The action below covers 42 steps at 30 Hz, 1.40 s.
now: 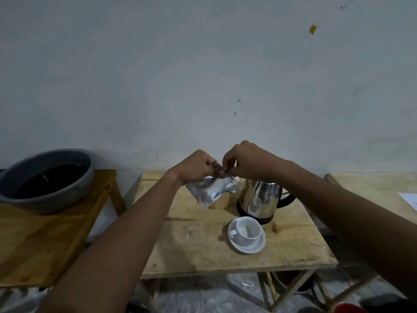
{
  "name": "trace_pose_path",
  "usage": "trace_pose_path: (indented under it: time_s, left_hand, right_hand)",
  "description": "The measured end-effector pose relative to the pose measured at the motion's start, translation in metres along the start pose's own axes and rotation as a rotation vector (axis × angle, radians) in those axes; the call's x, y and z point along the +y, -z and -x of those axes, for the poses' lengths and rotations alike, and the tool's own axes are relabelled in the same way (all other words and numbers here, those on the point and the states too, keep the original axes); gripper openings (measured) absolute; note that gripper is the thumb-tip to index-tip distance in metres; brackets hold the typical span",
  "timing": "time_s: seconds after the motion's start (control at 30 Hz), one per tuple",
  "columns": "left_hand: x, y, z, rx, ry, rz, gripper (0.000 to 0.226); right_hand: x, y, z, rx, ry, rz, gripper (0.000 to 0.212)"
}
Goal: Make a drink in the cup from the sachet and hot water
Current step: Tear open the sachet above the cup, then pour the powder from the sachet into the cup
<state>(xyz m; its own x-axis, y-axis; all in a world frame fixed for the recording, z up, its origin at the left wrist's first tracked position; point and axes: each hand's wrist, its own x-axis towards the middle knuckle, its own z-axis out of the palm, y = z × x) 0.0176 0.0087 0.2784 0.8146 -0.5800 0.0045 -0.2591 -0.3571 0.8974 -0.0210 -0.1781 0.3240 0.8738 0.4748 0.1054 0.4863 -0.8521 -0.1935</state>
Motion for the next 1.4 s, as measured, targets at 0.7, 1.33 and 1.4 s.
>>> trace_pose_path:
  time_s: [0.7,1.33,1.4]
  left_hand:
    - [0.001,-0.013,-0.005,-0.035,0.015,0.069,0.017]
    - [-0.071,-0.061,-0.010,-0.043,0.268,0.396,0.011]
    - [-0.082,-0.062,-0.003,0.035,0.294,0.349,0.012]
  right_hand:
    - [0.014,0.006,0.025,0.058,0.030,-0.138,0.010]
    - [0.048,-0.088,0.057,0.269,0.082,-0.284,0.014]
    - [0.050,-0.100,0.068,0.288,0.065,-0.292,0.013]
